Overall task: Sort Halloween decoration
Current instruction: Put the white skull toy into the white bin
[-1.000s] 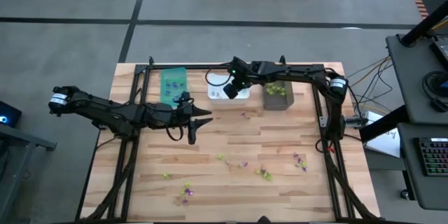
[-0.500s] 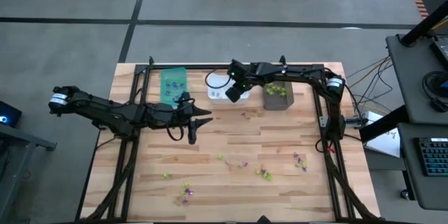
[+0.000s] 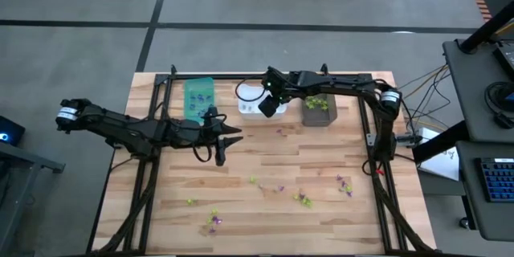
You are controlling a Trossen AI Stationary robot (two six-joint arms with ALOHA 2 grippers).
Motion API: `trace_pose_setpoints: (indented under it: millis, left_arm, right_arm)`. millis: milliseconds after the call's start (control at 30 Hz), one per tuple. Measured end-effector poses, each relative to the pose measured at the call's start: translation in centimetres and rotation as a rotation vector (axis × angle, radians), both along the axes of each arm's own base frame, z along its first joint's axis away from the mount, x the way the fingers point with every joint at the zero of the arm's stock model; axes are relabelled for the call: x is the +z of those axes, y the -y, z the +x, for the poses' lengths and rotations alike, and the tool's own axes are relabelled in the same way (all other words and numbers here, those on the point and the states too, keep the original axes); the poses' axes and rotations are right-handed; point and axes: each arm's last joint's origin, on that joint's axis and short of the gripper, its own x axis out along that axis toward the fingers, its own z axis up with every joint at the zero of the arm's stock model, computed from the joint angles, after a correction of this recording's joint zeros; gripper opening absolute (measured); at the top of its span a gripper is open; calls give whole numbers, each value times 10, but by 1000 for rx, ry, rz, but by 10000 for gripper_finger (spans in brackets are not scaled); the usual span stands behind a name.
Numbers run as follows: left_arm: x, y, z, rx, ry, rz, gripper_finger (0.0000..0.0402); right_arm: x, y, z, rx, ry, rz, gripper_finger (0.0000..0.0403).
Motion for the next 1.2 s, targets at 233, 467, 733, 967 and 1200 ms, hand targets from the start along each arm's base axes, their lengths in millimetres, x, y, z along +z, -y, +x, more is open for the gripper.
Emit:
trace_pose_setpoints:
  millis: [233,467,733,967,1200]
  left_arm:
    - [-6,2,-1,-38,-30,-35,98]
    - [-6,13,-3,-88,-29,-67,98]
    - [-13,29,2,-137,-27,-94,98]
    - [-36,43,21,-169,-66,-86,98]
    - [-66,57,40,-200,-122,-50,98]
  right_arm:
    - [34,-48,-6,139,38,-55,132]
    - [64,-109,-23,259,81,-156,122]
    - [69,-172,-57,430,124,-169,125]
    - [44,-219,-76,579,100,-148,127]
    - [22,-249,-89,616,59,-97,128]
